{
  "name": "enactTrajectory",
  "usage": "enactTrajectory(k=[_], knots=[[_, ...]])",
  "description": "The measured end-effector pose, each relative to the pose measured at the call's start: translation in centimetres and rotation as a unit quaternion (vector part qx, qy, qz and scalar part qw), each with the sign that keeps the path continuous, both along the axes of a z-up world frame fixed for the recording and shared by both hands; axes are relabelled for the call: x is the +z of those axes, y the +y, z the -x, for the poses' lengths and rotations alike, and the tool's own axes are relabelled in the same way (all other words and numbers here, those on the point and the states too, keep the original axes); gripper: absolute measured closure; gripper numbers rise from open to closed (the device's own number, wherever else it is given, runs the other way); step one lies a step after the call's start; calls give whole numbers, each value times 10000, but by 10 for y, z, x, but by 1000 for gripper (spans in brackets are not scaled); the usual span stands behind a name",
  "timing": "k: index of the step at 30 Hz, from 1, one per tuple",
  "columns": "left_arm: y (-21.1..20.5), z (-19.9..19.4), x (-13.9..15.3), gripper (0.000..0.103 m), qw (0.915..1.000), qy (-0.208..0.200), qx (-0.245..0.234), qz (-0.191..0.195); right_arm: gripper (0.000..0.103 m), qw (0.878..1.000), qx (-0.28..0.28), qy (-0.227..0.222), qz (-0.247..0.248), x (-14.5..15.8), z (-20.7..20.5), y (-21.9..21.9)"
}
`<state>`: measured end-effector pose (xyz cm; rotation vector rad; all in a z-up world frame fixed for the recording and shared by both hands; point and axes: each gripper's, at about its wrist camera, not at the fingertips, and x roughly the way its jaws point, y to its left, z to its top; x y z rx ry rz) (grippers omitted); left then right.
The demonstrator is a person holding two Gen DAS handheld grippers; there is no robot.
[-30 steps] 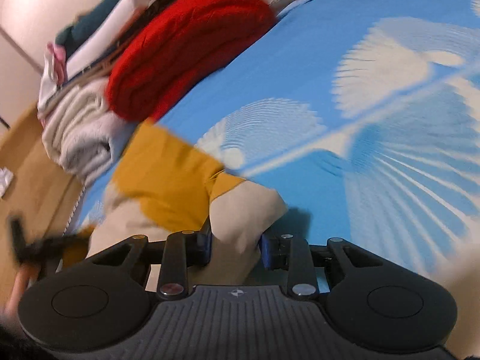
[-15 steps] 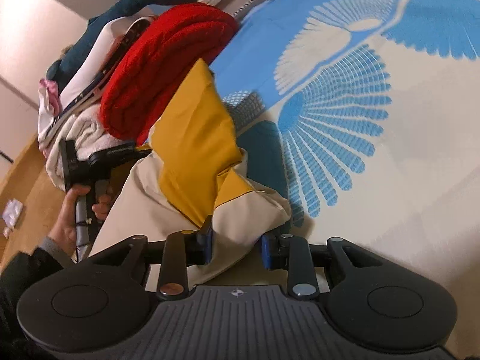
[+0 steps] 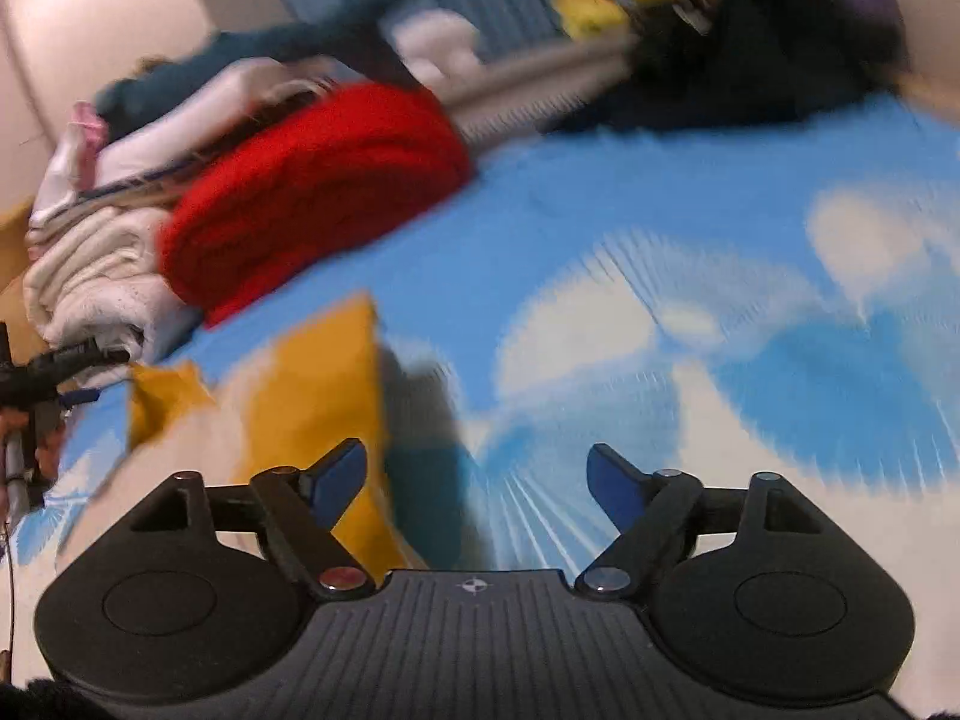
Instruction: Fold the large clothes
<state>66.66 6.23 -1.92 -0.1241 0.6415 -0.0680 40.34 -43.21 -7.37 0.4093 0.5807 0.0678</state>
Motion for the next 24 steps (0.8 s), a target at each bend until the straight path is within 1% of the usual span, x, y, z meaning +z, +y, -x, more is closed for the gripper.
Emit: enactTrajectory(k=[1, 2, 3, 4, 5, 7, 9, 10, 11, 12, 13, 14, 15, 17, 18, 19, 20, 23, 24], knots=[[-1, 6, 6, 3, 10000, -30, -73, -11, 31, 9995, 211, -205, 98, 7, -9, 9], [-2, 11, 10, 3, 9998, -28, -220, 18, 41, 9977, 489, -380, 285, 14, -19, 21], [-10, 10, 10, 2, 9991, 6, -430, 30, 48, 9944, 787, -551, 439, 17, -30, 35], [-18, 9, 7, 2, 9981, 67, -614, -34, 61, 9906, 1029, -654, 622, 18, -44, 50], [-25, 7, 0, 1, 9972, 148, -713, -175, 69, 9880, 1172, -605, 806, 16, -61, 64], [-40, -5, -29, 1, 9944, 482, -604, -714, 70, 9873, 1201, -284, 999, 4, -96, 84], [-49, -21, -68, 0, 9870, 894, -316, -1295, 71, 9868, 1012, 390, 1204, -21, -129, 94], [-48, -25, -82, 0, 9843, 998, -160, -1443, 70, 9867, 832, 685, 1215, -35, -140, 94], [-43, -25, -89, 0, 9844, 1038, 27, -1420, 70, 9862, 728, 915, 1175, -46, -146, 93], [-37, -23, -88, 0, 9874, 1003, 228, -1206, 70, 9876, 635, 1020, 1013, -51, -149, 89], [-28, -16, -83, 0, 9901, 924, 360, -994, 69, 9911, 490, 940, 804, -49, -145, 83], [-23, -10, -74, 0, 9917, 820, 464, -869, 64, 9943, 393, 763, 626, -43, -138, 77], [-18, -3, -62, 0, 9924, 703, 539, -853, 61, 9965, 391, 541, 510, -33, -128, 72], [-12, 19, -32, 0, 9927, 391, 509, -1023, 48, 9979, 377, 150, 500, -12, -109, 72], [-10, 38, -16, 0, 9922, 233, 461, -1137, 44, 9978, 382, 0, 548, -2, -94, 71], [-8, 58, -3, 0, 9919, 114, 412, -1196, 37, 9974, 369, -96, 604, 9, -78, 69], [-7, 80, 11, 0, 9918, 20, 347, -1231, 32, 9974, 330, -138, 629, 17, -61, 68], [-13, 170, 49, 0, 9924, -291, 225, -1178, 26, 9981, 315, -100, 525, 37, 3, 67], [-17, 200, 56, 0, 9925, -337, 191, -1159, 23, 9980, 323, -90, 532, 41, 27, 71]])
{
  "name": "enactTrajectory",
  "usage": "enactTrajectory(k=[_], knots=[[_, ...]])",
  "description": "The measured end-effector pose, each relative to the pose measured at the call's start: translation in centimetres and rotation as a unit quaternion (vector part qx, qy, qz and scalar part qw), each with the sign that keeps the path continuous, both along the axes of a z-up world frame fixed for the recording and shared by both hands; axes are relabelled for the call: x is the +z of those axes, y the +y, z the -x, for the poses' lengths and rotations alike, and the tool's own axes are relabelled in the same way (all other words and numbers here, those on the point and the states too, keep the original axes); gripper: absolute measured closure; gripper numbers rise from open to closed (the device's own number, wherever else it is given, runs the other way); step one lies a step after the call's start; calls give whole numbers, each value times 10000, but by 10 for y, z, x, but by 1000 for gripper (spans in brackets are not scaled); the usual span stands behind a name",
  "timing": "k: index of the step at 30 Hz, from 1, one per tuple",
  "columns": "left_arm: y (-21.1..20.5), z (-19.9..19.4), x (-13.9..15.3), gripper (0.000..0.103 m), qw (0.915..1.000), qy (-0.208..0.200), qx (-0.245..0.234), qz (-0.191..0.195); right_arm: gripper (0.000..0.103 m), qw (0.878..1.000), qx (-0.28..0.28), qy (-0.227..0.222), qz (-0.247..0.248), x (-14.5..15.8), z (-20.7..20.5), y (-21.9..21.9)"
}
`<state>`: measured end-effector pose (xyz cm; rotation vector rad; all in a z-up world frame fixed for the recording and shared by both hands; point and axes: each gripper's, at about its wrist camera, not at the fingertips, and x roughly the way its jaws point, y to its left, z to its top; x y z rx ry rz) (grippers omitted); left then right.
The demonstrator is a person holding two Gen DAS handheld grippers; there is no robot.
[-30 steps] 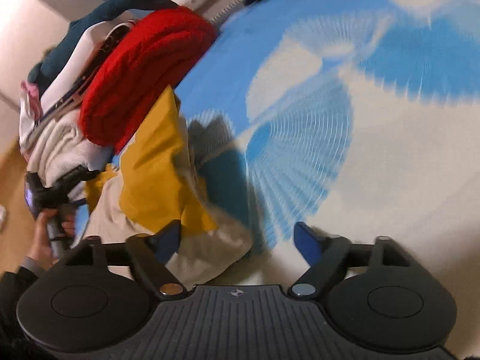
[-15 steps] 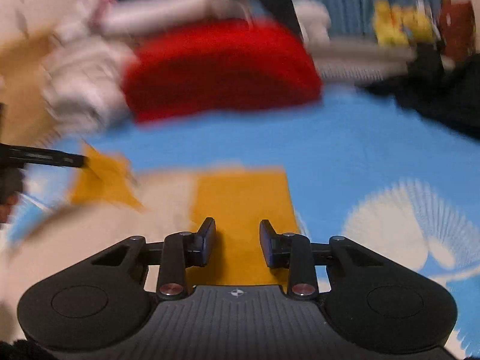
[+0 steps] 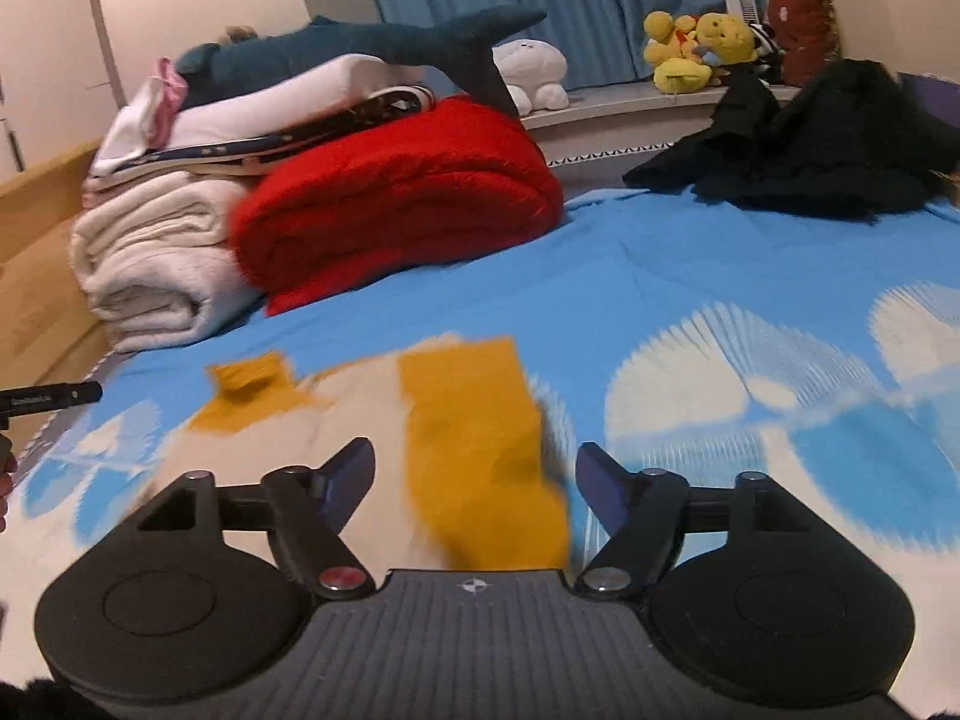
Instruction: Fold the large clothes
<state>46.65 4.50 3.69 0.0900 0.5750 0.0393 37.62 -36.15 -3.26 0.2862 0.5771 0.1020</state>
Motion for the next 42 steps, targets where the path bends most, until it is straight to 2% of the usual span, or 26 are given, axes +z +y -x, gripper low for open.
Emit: enactTrajectory(k=[3, 5, 7, 9, 12, 14, 18, 21, 42], knots=[[-20, 94, 12, 0, 9997, -50, -132, 193, 12, 9995, -57, -109, 305, 6, 72, 26], [-39, 149, 6, 0, 9996, 45, -25, 272, 4, 9973, -56, -189, 709, 0, 117, 48], [-55, 193, -8, 0, 9997, 102, 30, 210, 3, 9946, -156, -391, 945, -9, 152, 66], [-65, 221, -24, 0, 9995, 218, 161, 182, 3, 9917, -266, -405, 1192, -16, 176, 81], [-71, 249, -43, 0, 9987, 362, 240, 273, 3, 9875, -85, -430, 1516, -22, 198, 101], [-74, 258, -50, 0, 9988, 328, 319, 161, 3, 9864, -31, -468, 1577, -24, 209, 107], [-69, 266, -55, 0, 9973, 369, 467, 423, 3, 9874, -82, -367, 1538, -31, 218, 112], [-71, 266, -54, 0, 9980, 305, 467, 286, 3, 9888, -122, -263, 1463, -38, 220, 111], [-79, 239, -65, 0, 9973, 601, 346, 250, 3, 9888, -113, -148, 1480, -49, 191, 122]])
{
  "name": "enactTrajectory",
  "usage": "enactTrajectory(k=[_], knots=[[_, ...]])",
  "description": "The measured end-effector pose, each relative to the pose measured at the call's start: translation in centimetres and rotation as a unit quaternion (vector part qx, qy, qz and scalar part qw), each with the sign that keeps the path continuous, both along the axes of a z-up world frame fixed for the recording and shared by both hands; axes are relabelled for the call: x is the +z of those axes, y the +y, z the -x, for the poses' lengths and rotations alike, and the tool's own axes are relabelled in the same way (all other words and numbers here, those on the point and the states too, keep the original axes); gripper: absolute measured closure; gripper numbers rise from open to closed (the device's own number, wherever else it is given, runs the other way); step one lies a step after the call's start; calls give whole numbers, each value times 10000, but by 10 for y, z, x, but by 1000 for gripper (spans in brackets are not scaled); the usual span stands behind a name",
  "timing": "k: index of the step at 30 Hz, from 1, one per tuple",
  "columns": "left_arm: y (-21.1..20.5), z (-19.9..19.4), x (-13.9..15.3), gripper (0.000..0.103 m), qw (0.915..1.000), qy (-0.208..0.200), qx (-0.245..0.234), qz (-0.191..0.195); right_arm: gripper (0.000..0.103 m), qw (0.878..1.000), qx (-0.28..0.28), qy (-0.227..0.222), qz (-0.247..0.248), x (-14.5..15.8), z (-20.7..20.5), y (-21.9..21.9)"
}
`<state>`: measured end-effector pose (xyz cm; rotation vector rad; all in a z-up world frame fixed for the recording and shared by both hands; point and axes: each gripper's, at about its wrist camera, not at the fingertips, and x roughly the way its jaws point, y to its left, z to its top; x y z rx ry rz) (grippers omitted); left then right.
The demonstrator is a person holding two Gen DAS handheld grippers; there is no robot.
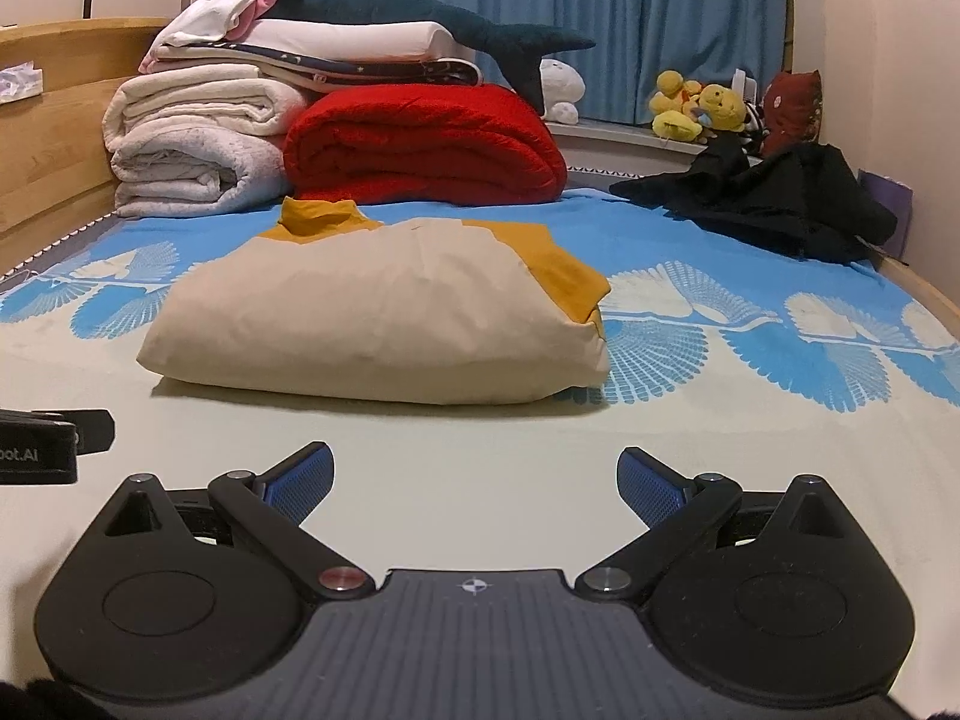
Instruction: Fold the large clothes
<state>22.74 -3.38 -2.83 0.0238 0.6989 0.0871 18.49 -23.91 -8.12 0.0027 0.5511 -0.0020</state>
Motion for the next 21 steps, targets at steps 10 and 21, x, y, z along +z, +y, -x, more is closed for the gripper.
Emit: enactTrajectory(k=[10, 21], knots=[[-1, 3, -1, 0, 10000, -23, 28, -91, 3, 10000, -12, 38, -40, -2, -1, -1], [-3, 3, -2, 0, 9999, -12, -4, -121, 3, 10000, -3, 57, -2, -4, -1, 2]])
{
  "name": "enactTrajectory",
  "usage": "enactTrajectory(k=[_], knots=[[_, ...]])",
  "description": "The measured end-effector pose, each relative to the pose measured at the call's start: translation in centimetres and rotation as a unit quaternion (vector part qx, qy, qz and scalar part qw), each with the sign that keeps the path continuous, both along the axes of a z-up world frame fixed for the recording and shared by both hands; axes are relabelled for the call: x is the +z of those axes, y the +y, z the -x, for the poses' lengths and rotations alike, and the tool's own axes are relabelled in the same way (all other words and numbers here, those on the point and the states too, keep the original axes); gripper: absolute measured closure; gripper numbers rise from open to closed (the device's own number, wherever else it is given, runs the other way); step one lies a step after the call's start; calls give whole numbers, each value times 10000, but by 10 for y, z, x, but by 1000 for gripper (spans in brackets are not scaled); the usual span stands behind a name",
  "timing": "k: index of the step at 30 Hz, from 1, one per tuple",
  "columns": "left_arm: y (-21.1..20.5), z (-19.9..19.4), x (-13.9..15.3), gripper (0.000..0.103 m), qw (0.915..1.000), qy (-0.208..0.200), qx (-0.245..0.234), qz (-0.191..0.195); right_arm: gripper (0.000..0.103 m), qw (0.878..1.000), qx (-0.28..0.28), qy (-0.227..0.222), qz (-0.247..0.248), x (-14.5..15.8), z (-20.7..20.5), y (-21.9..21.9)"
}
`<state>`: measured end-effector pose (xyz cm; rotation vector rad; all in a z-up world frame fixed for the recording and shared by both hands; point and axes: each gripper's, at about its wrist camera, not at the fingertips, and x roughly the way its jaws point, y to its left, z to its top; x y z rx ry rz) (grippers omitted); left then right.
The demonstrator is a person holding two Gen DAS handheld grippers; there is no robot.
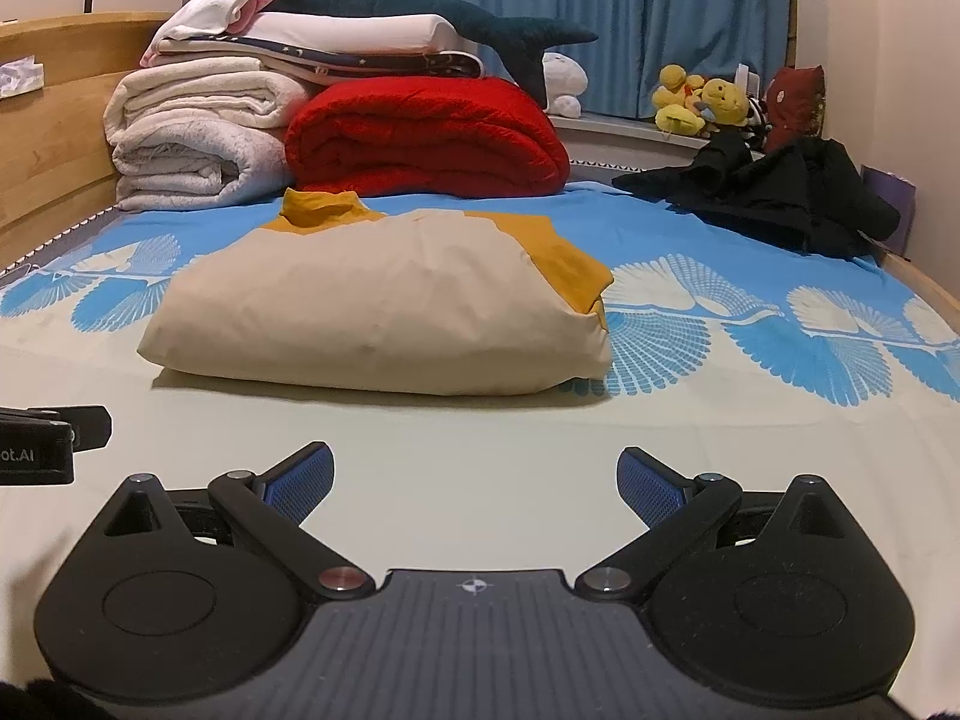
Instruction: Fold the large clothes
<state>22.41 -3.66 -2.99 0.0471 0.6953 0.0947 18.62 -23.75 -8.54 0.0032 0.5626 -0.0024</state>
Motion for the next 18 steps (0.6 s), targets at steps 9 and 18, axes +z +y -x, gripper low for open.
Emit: enactTrajectory(k=[9, 18], knots=[[-2, 0, -1, 0, 10000, 15, -26, -25, 3, 10000, 16, -2, 0, 0, 0, -1], [-3, 0, -2, 0, 9999, 38, -59, -74, 3, 10000, 85, -6, -9, 0, 2, -1]])
